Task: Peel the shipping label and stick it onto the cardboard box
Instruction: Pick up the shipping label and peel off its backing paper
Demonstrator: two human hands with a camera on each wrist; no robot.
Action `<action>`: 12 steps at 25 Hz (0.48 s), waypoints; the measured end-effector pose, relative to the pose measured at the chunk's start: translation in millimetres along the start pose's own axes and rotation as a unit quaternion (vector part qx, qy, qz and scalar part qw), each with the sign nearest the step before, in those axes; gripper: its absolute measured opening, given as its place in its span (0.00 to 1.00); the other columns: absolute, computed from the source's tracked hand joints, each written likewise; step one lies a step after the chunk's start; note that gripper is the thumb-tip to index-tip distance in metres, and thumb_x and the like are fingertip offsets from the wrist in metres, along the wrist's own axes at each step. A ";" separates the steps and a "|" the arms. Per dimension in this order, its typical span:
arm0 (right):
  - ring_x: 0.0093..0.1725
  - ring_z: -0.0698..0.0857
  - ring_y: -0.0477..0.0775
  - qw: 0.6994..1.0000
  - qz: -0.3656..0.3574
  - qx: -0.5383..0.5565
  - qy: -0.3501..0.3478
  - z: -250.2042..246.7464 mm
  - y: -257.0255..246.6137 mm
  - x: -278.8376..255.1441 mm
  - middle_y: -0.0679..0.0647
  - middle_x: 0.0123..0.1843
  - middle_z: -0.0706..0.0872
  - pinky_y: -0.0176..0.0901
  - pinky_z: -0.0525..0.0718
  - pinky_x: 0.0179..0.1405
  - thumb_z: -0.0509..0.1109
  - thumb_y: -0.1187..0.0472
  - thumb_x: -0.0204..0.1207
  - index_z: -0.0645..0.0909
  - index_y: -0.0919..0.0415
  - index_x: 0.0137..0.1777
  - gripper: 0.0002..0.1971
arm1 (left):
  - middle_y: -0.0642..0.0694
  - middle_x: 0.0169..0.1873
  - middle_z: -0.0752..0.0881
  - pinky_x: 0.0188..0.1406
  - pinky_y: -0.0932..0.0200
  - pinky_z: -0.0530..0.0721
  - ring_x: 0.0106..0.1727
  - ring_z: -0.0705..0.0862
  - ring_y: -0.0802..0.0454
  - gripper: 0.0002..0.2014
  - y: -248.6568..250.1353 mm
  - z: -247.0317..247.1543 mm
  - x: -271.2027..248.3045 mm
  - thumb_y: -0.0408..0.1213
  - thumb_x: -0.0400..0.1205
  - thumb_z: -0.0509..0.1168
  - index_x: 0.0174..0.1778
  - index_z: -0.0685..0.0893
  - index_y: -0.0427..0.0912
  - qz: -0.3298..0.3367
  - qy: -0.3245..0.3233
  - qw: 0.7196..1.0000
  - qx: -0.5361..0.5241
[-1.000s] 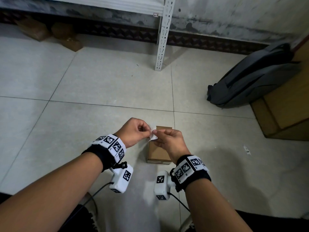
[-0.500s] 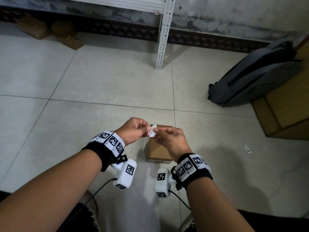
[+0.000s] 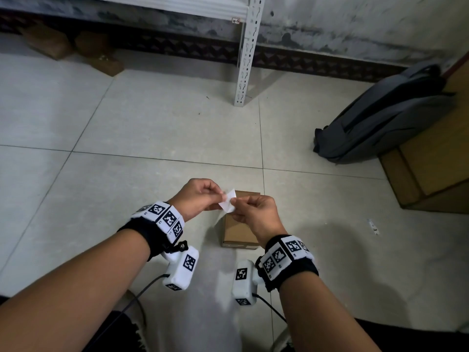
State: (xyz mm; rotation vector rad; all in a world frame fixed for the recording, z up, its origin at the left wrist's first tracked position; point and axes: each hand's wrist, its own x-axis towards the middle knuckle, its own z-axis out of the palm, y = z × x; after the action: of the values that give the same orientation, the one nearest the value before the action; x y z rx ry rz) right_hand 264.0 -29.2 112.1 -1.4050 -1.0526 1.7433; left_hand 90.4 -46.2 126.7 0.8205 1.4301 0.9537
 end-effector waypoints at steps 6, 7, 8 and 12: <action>0.28 0.88 0.45 0.998 -0.012 -0.062 -0.016 1.5 2.9 -2.4 0.52 0.29 0.90 0.35 0.89 0.34 0.78 0.68 0.79 0.89 0.67 0.42 0.05 | 0.43 0.32 0.92 0.37 0.68 0.85 0.32 0.88 0.60 0.09 -8.9 3.2 -1.4 0.28 0.76 0.75 0.49 0.91 0.26 0.044 -0.004 0.998 0.046; 0.27 0.88 0.45 0.998 -0.012 -0.064 -0.014 1.8 3.5 -2.3 0.51 0.28 0.90 0.35 0.89 0.34 0.78 0.69 0.78 0.88 0.64 0.40 0.06 | 0.46 0.29 0.91 0.34 0.70 0.83 0.29 0.86 0.62 0.08 -10.1 2.3 -0.2 0.29 0.76 0.76 0.47 0.92 0.27 0.047 0.004 0.997 0.060; 0.27 0.88 0.44 0.998 -0.012 -0.067 -0.012 2.0 3.8 -2.2 0.49 0.27 0.90 0.35 0.89 0.34 0.78 0.69 0.79 0.87 0.62 0.38 0.08 | 0.48 0.27 0.90 0.32 0.70 0.81 0.27 0.83 0.63 0.08 -10.5 2.4 0.7 0.30 0.75 0.77 0.46 0.93 0.28 0.051 0.011 0.996 0.075; 0.28 0.88 0.43 0.996 -0.027 -0.082 0.009 4.8 2.5 -0.7 0.51 0.29 0.90 0.34 0.87 0.36 0.78 0.69 0.79 0.89 0.60 0.36 0.10 | 0.46 0.28 0.90 0.34 0.69 0.82 0.28 0.83 0.63 0.07 -9.2 4.1 1.0 0.30 0.76 0.77 0.45 0.93 0.29 0.061 0.033 0.994 0.087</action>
State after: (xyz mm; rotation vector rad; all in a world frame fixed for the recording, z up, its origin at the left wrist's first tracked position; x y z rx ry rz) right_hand 259.5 -31.9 110.7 -1.4752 -1.2368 1.6329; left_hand 94.8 -48.8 118.0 1.0240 1.5502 0.9653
